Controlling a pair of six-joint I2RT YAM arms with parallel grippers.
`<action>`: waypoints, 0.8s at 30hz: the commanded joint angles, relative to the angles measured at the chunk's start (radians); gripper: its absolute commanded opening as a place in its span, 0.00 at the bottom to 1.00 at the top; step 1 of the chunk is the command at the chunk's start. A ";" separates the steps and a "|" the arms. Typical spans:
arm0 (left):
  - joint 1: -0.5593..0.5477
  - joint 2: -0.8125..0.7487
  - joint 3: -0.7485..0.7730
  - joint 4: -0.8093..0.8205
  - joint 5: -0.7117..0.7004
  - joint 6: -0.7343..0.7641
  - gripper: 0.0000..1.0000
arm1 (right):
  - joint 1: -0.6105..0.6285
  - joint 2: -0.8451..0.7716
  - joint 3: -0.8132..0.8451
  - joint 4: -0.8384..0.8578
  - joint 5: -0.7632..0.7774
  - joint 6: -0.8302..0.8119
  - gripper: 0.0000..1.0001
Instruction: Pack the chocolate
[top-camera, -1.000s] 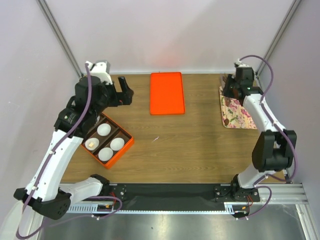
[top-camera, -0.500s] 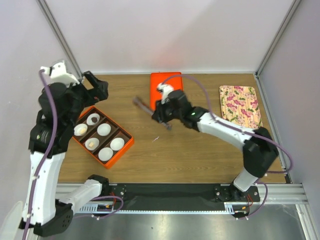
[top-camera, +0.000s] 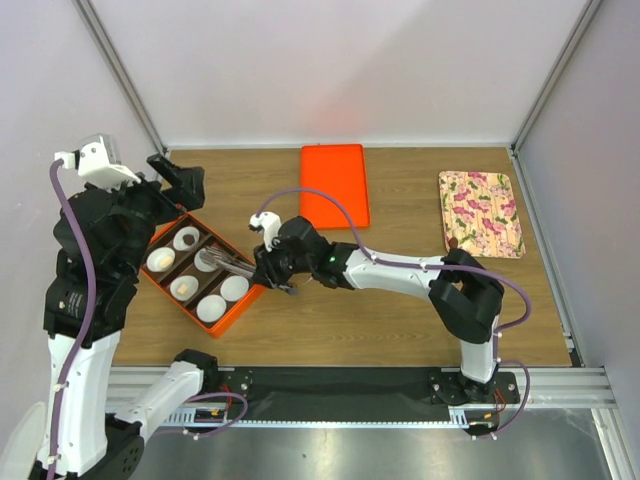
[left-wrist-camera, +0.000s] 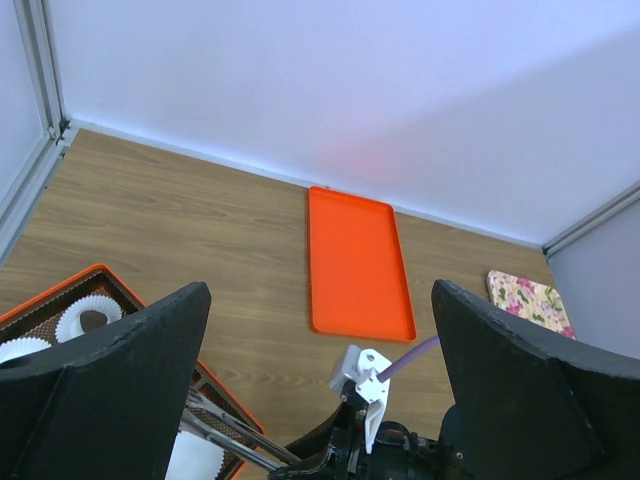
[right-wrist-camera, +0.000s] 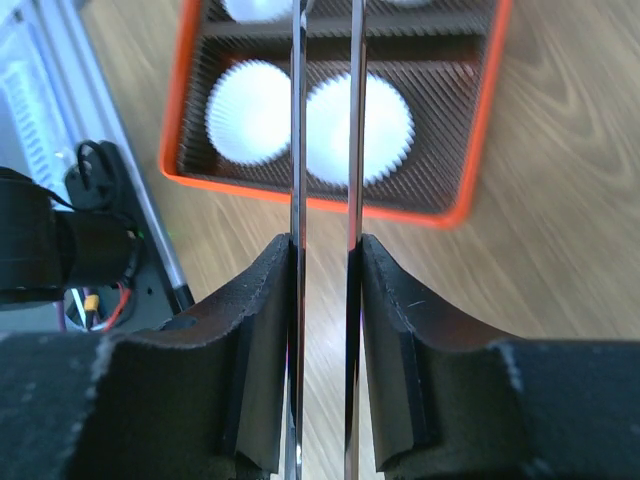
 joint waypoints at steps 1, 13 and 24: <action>0.010 -0.013 -0.019 0.025 0.024 0.005 1.00 | 0.004 0.024 0.070 0.106 -0.024 -0.037 0.29; 0.010 -0.019 -0.036 0.037 0.029 0.013 1.00 | 0.022 0.161 0.170 0.068 0.005 -0.068 0.30; 0.010 -0.025 -0.044 0.050 0.040 0.011 1.00 | 0.036 0.199 0.178 0.054 0.047 -0.102 0.36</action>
